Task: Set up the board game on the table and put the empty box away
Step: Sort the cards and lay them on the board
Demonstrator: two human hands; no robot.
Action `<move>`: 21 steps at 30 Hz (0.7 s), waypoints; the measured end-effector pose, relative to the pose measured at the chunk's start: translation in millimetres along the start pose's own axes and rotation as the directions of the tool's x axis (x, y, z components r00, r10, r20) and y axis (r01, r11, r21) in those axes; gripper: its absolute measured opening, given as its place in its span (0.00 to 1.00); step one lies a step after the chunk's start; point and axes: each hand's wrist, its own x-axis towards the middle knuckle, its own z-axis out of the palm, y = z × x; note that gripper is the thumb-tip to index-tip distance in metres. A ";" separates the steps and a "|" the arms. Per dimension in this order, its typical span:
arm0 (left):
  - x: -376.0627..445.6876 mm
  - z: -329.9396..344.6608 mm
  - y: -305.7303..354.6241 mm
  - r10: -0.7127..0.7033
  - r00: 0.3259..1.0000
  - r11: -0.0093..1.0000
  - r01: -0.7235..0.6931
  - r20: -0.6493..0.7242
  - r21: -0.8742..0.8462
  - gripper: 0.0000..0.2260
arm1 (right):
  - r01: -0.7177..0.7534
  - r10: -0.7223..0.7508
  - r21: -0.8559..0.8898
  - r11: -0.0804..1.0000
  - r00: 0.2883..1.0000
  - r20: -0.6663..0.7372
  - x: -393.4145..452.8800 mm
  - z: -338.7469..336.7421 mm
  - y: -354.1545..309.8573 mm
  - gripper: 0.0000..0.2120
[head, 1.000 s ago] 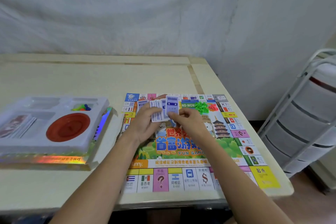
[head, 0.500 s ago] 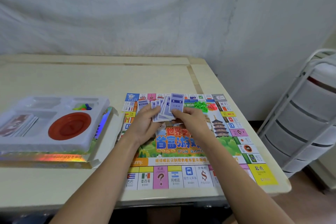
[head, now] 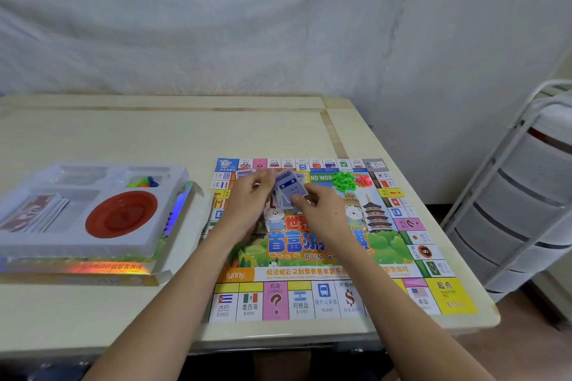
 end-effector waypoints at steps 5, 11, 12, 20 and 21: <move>1.3 2.3 -23.5 0.107 0.994 0.934 -0.106 0.017 0.341 0.12 | 0.033 -0.009 -0.195 0.980 0.992 0.122 -5.3 7.5 4.8 0.02; -2.3 0.1 -24.8 0.173 0.985 0.923 -0.169 0.018 0.346 0.10 | 0.054 -0.040 -0.198 0.979 0.996 0.075 -2.9 6.2 2.6 0.09; -3.5 0.1 -24.2 0.190 0.982 0.914 -0.185 0.023 0.360 0.10 | 0.060 -0.045 -0.217 0.974 0.996 0.075 -1.6 6.6 3.9 0.09; -1.4 -8.0 -18.9 0.228 0.971 0.876 -0.236 0.072 0.420 0.10 | 0.034 -0.012 -0.225 0.974 0.995 0.101 3.8 9.0 -0.8 0.07; 2.9 -13.1 -15.5 0.206 0.977 0.883 -0.212 0.058 0.419 0.09 | 0.024 -0.004 -0.196 0.980 0.995 0.105 10.3 11.1 -6.5 0.05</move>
